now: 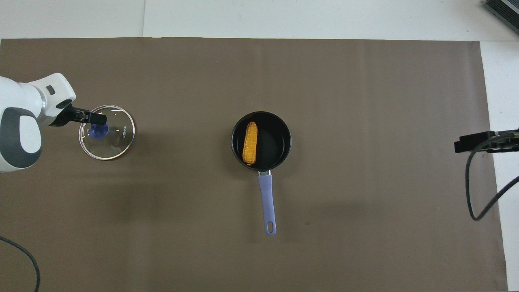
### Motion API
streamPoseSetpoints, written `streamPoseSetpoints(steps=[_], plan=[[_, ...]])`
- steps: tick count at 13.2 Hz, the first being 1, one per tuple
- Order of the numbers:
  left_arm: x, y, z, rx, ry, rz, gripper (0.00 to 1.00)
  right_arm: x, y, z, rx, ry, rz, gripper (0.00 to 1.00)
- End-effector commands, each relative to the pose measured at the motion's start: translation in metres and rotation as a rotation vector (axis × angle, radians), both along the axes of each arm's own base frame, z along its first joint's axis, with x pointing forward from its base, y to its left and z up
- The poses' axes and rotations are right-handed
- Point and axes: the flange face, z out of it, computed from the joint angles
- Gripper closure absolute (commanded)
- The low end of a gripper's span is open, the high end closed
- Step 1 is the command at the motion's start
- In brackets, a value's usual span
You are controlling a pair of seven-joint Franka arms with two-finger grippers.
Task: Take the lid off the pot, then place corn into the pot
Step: 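Lower the lid onto the table with the left gripper while the right gripper withdraws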
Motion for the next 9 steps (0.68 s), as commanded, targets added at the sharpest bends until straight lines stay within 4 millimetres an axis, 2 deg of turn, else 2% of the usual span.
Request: streamPoseSetpoints(steps=[1, 2, 4, 7, 9], plan=[[-0.017, -0.008, 0.048, 0.024, -0.013, -0.021, 0.0, -0.002, -0.003, 0.035, -0.009, -0.034, 0.013, 0.0], [-0.024, -0.008, 0.068, 0.024, -0.023, -0.023, 0.0, -0.004, -0.006, 0.046, -0.011, -0.038, 0.008, 0.0], [-0.034, -0.009, 0.103, 0.057, -0.032, -0.04, 0.0, 0.002, -0.017, 0.051, -0.015, -0.024, -0.01, 0.0], [-0.043, -0.022, 0.168, 0.099, 0.008, -0.015, 0.0, -0.008, -0.009, 0.049, -0.009, -0.012, 0.001, 0.0], [-0.049, -0.024, 0.205, 0.1, 0.021, -0.016, 0.0, -0.007, -0.006, 0.049, 0.0, -0.015, 0.004, 0.0]])
